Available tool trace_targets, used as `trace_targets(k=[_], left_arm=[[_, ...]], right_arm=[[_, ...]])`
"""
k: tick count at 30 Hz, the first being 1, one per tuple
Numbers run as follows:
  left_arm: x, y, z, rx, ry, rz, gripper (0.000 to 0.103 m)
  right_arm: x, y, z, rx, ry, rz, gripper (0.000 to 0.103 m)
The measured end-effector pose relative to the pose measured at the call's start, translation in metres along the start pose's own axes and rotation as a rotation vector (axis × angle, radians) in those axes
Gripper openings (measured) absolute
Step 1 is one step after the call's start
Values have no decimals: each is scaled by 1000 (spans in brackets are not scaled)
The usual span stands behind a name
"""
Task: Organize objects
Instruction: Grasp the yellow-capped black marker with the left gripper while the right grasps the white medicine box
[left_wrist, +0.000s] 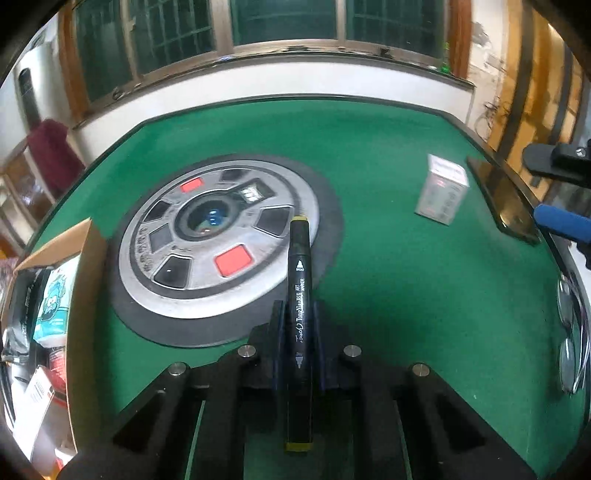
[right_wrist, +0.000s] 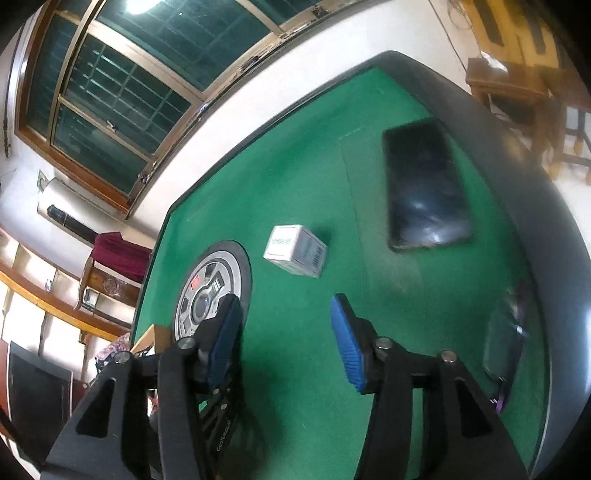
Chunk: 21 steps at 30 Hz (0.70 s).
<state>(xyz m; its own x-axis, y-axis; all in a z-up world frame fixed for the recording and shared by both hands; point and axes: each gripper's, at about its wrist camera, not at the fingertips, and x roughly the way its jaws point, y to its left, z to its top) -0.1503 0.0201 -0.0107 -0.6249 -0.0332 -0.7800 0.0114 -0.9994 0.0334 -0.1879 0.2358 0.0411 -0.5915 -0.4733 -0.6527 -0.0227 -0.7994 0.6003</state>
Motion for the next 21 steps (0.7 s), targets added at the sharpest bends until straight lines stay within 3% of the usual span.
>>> trace_targets(k=[5, 8, 11, 15, 18, 21], left_arm=[[8, -1, 3, -12, -11, 35, 11], [8, 3, 6, -32, -21, 52, 11], [10, 1, 7, -33, -13, 51, 11], [11, -3, 8, -23, -14, 55, 11], [11, -3, 8, -25, -13, 54, 11], [10, -4, 8, -26, -20, 55, 11]], right_arm=[[31, 31, 16, -45, 15, -92, 52], [48, 46, 23, -94, 10, -205, 52], [64, 45, 27, -90, 31, -297, 52], [80, 31, 31, -62, 62, -337, 52], [87, 24, 28, -57, 92, -384, 32], [81, 21, 24, -60, 90, -379, 30]])
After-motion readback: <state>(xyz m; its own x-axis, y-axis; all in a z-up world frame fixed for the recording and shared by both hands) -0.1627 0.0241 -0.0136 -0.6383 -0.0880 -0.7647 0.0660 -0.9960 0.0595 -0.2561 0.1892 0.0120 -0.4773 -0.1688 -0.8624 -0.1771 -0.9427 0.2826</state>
